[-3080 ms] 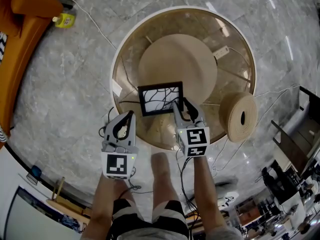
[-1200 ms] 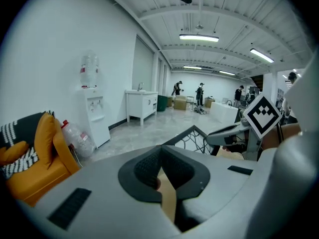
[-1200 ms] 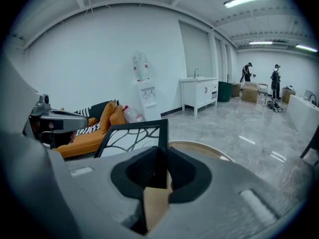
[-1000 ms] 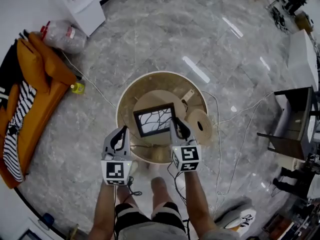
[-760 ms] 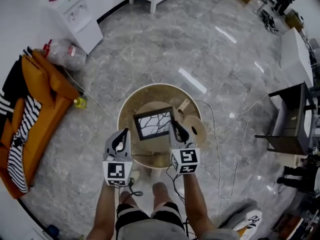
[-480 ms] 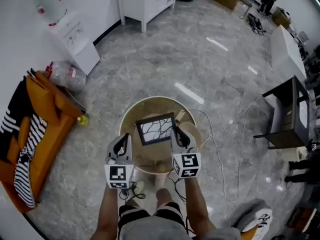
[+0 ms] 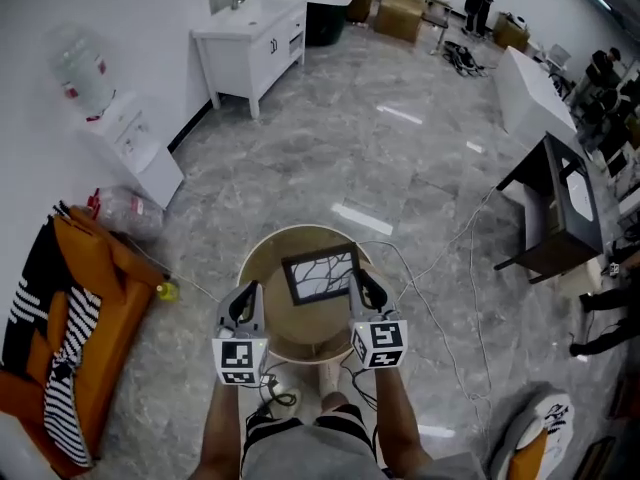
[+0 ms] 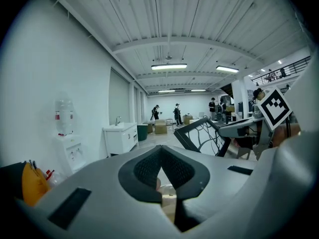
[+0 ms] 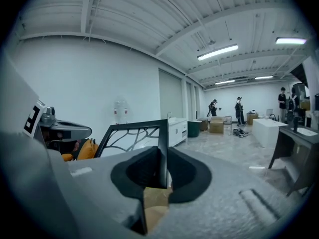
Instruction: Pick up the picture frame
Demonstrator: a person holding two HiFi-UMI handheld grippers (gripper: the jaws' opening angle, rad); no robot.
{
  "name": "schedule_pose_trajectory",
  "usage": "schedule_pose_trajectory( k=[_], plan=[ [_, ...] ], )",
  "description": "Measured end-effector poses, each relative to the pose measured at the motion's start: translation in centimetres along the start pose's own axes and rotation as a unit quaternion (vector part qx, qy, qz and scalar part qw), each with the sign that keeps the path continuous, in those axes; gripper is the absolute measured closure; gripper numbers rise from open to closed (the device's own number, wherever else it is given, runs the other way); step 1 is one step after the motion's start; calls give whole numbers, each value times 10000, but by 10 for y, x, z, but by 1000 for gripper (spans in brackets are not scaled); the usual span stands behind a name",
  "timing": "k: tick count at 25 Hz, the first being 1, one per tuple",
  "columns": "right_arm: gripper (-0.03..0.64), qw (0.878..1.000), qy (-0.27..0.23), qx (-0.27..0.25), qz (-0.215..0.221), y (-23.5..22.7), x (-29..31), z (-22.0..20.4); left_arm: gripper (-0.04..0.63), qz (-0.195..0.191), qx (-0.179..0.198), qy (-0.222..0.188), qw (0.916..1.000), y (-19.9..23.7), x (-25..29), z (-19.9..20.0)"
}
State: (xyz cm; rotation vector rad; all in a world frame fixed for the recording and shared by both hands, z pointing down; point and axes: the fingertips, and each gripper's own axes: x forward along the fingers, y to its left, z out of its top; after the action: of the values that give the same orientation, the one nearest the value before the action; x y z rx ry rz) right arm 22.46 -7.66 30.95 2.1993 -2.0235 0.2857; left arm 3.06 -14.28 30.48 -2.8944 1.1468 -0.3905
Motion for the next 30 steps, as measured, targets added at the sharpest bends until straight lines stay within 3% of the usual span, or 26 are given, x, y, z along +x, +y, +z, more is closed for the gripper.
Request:
schedule_pose_trajectory(
  k=[9, 21, 30],
  plan=[
    [554, 9963, -229, 154, -818, -21, -110, 5, 578, -679, 257, -222, 9971, -59, -42, 20],
    [554, 9861, -186, 358, -1611, -7, -208, -32, 578, -1565, 271, -133, 9872, -114, -85, -4],
    [554, 9799, -242, 325, -1952, -10, -225, -34, 578, -1735, 307, -221, 9841, -119, -84, -4]
  ],
)
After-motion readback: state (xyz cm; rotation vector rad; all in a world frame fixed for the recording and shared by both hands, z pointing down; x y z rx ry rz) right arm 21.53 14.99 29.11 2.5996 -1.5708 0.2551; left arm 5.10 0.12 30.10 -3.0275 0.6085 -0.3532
